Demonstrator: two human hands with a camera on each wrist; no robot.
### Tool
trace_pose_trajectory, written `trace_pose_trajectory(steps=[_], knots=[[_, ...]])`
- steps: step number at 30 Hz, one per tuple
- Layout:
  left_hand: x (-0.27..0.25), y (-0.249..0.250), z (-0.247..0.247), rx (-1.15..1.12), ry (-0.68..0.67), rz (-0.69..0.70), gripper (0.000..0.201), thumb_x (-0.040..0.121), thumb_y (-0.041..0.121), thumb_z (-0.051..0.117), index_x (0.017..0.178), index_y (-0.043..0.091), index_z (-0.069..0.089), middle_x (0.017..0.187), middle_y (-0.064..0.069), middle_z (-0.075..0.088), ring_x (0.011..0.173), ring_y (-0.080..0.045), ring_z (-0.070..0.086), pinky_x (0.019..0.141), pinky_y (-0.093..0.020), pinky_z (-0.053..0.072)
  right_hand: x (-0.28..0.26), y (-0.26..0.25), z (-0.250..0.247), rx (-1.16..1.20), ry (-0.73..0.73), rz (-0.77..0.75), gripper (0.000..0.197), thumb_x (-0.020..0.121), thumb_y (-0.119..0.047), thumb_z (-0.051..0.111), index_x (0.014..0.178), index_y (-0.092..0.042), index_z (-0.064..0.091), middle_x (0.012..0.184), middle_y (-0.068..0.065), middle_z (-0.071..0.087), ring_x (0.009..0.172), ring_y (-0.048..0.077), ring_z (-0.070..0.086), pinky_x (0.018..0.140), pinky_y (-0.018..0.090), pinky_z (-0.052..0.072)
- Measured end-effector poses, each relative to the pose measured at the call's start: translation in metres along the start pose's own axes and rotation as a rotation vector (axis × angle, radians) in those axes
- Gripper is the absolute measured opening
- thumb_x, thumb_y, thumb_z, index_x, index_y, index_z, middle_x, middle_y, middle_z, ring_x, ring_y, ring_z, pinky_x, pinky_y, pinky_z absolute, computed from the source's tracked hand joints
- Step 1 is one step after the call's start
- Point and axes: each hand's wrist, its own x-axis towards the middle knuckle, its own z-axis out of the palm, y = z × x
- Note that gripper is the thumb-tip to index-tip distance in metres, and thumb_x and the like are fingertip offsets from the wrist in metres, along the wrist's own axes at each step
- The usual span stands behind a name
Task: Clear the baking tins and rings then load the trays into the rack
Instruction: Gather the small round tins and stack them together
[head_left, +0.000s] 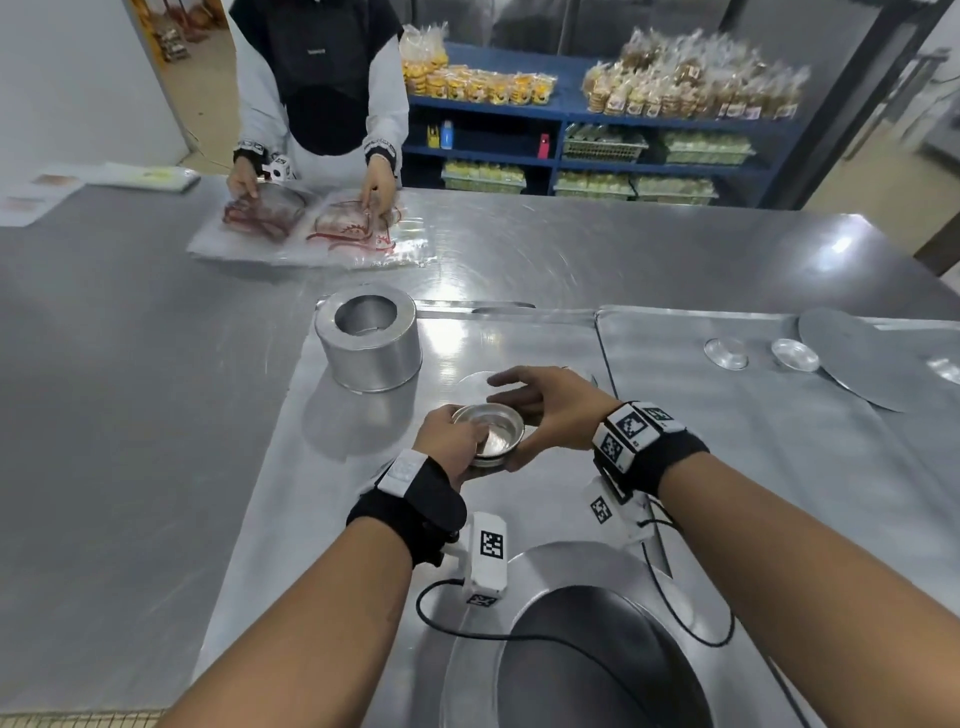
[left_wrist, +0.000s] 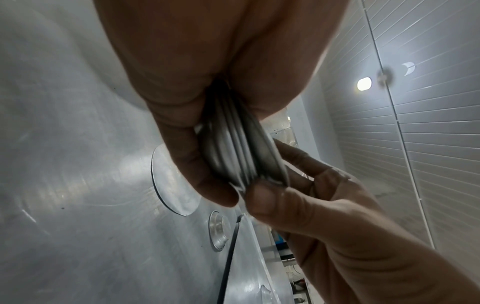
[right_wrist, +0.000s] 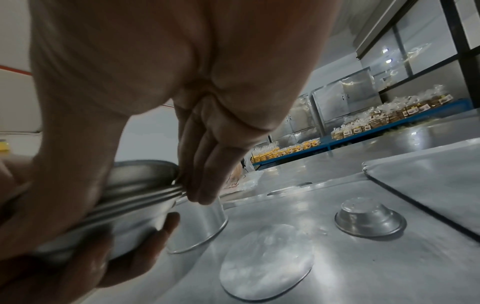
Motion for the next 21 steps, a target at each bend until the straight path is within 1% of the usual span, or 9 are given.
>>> trace_pose_trajectory(steps=[2,4,7,9,12,14,16,18,21], knots=[[0.003,-0.001,0.008,0.010,-0.002,0.003,0.021,0.093,-0.011,0.048,0.104,0.001,0.061,0.106,-0.026,0.063,0.089,-0.043,0.066,0.068,-0.055,0.061,0.005,0.009,-0.011,-0.065,-0.004,0.043,0.096,0.045,-0.006,0.097,0.132,-0.017,0.056,0.119,0.000,0.071,0.109,0.009,0.067,0.098,0.031,0.053],[0.008,-0.002,0.015,0.007,-0.006,-0.006,0.021,0.095,-0.011,0.046,0.096,0.004,0.061,0.106,-0.024,0.059,0.087,-0.042,0.064,0.064,-0.054,0.061,0.012,0.021,-0.024,-0.196,0.019,0.080,0.090,0.049,-0.008,0.097,0.129,-0.016,0.060,0.119,0.000,0.070,0.109,0.011,0.067,0.097,0.031,0.054],[0.018,-0.005,0.024,0.059,0.003,-0.009,0.017,0.092,-0.007,0.051,0.093,0.004,0.062,0.096,-0.019,0.057,0.087,-0.042,0.062,0.069,-0.059,0.060,0.025,0.041,-0.046,-0.398,0.083,0.143,0.072,0.058,-0.014,0.095,0.124,-0.012,0.064,0.114,0.002,0.071,0.100,0.013,0.068,0.092,0.031,0.056],[0.035,-0.014,0.026,0.143,0.032,0.014,0.013,0.078,0.004,0.060,0.087,0.008,0.067,0.086,-0.016,0.059,0.089,-0.042,0.063,0.078,-0.065,0.057,0.036,0.057,-0.059,-0.545,0.144,0.191,0.057,0.067,-0.020,0.090,0.119,-0.009,0.067,0.112,0.004,0.071,0.096,0.016,0.068,0.090,0.030,0.055],[0.059,-0.029,0.029,0.190,0.044,0.027,0.013,0.072,0.006,0.059,0.079,0.011,0.068,0.077,-0.013,0.059,0.082,-0.035,0.061,0.081,-0.064,0.056,0.053,0.083,-0.076,-0.722,0.202,0.247,0.047,0.077,-0.027,0.082,0.116,-0.005,0.068,0.115,0.010,0.069,0.106,0.026,0.064,0.093,0.032,0.052],[0.055,-0.024,0.039,0.234,0.060,0.030,0.011,0.080,0.003,0.058,0.083,0.010,0.065,0.084,-0.017,0.063,0.087,-0.041,0.065,0.082,-0.063,0.057,0.065,0.100,-0.085,-0.742,0.233,0.265,0.051,0.082,-0.030,0.077,0.124,-0.005,0.064,0.122,0.013,0.066,0.114,0.029,0.060,0.095,0.031,0.047],[0.051,-0.021,0.046,0.295,0.079,0.033,0.010,0.084,0.008,0.059,0.093,0.008,0.064,0.099,-0.024,0.069,0.099,-0.047,0.067,0.084,-0.061,0.057,0.077,0.115,-0.091,-0.715,0.268,0.280,0.051,0.084,-0.039,0.070,0.119,-0.003,0.065,0.117,0.016,0.066,0.109,0.032,0.062,0.091,0.033,0.049],[0.046,-0.017,0.052,0.256,0.091,0.010,0.014,0.088,0.002,0.055,0.099,0.002,0.064,0.098,-0.025,0.066,0.093,-0.046,0.067,0.081,-0.060,0.058,0.087,0.126,-0.094,-0.698,0.292,0.286,0.055,0.081,-0.051,0.066,0.110,-0.004,0.065,0.108,0.015,0.066,0.103,0.034,0.063,0.088,0.036,0.052],[0.039,-0.013,0.060,0.104,0.079,-0.023,0.021,0.092,-0.014,0.043,0.091,-0.003,0.061,0.080,-0.014,0.054,0.070,-0.032,0.061,0.065,-0.051,0.062,0.097,0.139,-0.096,-0.710,0.268,0.298,0.058,0.073,-0.056,0.071,0.106,-0.009,0.062,0.106,0.012,0.060,0.101,0.033,0.060,0.085,0.035,0.051]])
